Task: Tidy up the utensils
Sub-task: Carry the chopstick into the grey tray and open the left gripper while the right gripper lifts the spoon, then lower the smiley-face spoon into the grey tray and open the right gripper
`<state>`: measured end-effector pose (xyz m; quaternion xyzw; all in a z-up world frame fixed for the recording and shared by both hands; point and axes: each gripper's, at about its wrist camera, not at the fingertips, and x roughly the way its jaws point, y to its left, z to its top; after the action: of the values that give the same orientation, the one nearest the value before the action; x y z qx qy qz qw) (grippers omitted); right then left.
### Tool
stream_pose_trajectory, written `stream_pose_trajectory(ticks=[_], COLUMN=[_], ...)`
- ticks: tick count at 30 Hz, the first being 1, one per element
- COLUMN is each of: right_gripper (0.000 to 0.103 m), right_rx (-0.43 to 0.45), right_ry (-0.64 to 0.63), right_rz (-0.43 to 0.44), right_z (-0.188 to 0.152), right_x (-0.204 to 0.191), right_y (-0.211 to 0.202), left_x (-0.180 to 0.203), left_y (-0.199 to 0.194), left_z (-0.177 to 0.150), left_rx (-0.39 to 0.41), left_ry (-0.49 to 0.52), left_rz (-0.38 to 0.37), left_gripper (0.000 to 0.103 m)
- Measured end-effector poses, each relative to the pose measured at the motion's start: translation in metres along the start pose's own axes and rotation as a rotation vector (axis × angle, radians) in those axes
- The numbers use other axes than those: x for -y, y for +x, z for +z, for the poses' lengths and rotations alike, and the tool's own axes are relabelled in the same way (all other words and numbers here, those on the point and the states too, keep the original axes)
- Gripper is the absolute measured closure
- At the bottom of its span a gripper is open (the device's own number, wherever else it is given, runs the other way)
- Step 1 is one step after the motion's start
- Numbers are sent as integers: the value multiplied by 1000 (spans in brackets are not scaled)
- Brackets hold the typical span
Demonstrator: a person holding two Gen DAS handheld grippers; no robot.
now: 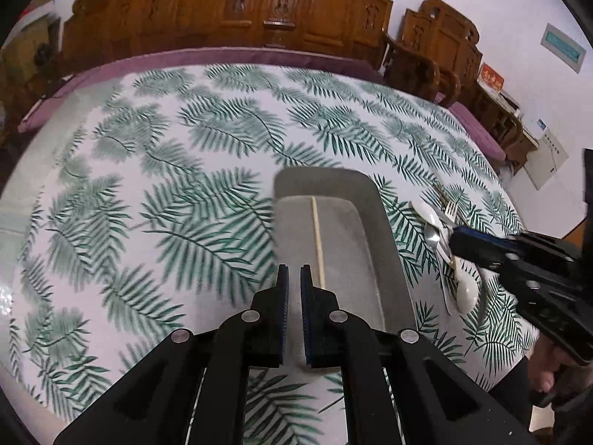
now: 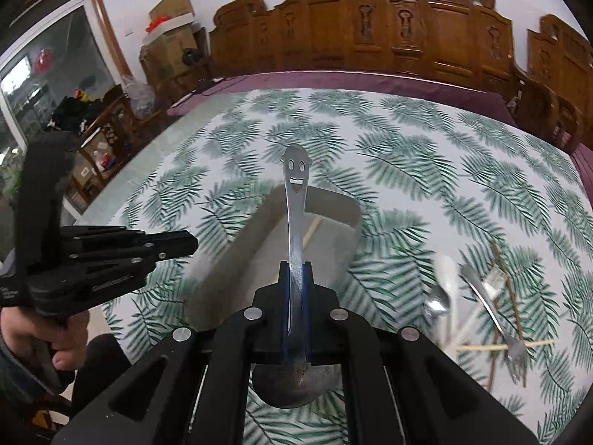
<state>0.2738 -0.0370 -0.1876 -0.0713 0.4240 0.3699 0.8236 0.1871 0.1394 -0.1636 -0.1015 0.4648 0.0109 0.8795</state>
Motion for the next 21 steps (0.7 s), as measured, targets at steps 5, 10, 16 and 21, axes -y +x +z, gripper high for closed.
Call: stream_pose_trajectory(ticks=[5,10,16,21], right_gripper=[96,96,96,96], right_rx=[-28,-52,-89,-132], right_ry=[-10,5,29,42], right_rz=[13,2,-32,-62], right_z=[7,11,8,-1], right_x=[-18,-25,-24,-19], right_y=[25,50,81,101], left_x=[-15,-28,-36,-42], left_y=[-25,-42,-56,-61], left_z=[-3,-8,-14,-20], left_rx=[38,62,74,73], left_ry=[-1,-14,-19,-25], left_rz=[22,30,35,42], left_gripper=[99,99,99,99])
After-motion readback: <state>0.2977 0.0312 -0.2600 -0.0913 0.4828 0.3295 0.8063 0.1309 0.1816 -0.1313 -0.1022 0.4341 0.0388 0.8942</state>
